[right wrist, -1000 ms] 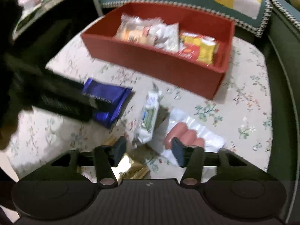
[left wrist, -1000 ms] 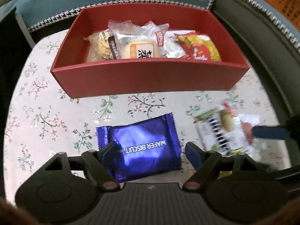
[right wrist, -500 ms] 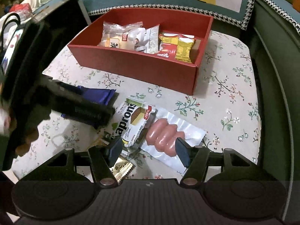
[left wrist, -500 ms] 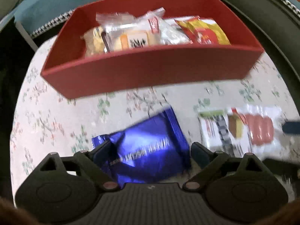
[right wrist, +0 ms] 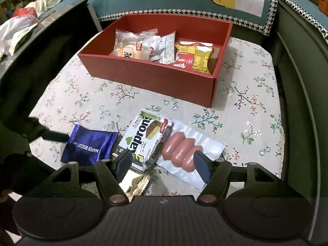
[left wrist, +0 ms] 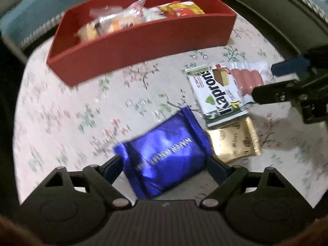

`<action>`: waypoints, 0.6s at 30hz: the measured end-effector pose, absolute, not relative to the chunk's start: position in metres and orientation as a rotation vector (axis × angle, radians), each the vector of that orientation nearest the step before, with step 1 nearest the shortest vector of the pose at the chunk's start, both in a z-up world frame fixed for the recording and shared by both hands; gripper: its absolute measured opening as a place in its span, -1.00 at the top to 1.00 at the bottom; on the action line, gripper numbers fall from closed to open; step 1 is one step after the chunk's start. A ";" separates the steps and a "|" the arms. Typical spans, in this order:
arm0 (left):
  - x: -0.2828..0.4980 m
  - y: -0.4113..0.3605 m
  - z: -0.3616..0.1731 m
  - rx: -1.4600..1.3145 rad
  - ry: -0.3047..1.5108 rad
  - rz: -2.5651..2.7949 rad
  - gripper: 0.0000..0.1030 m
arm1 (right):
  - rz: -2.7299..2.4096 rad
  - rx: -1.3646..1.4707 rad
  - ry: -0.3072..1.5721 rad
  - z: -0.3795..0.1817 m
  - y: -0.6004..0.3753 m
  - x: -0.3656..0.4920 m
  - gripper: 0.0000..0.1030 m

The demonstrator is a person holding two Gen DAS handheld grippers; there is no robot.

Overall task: Organize snacks
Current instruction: 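Grasp the blue WAFER BISCUIT packet with the left tool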

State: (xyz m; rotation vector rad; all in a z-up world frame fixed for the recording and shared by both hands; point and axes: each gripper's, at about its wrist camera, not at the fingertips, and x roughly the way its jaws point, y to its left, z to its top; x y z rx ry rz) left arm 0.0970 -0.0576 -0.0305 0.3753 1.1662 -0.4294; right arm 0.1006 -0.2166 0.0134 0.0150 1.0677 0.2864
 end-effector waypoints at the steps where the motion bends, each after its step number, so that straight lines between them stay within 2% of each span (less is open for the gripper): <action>1: 0.096 -0.062 -0.031 0.440 1.152 -0.453 -1.00 | 0.285 0.016 1.070 0.013 -0.217 0.101 -0.42; 5: 0.093 -0.084 -0.033 0.739 1.105 -0.604 -1.00 | 0.280 0.021 1.080 0.010 -0.220 0.101 -0.42; 8: 0.093 -0.091 -0.038 0.831 1.100 -0.683 -1.00 | 0.280 0.023 1.094 0.006 -0.222 0.102 -0.43; 13: 0.107 -0.084 -0.041 0.796 1.131 -0.763 -1.00 | 0.280 0.014 1.121 -0.001 -0.221 0.104 -0.43; 18: 0.113 -0.067 -0.043 0.579 1.187 -0.659 -1.00 | 0.283 0.009 1.131 -0.003 -0.216 0.109 -0.43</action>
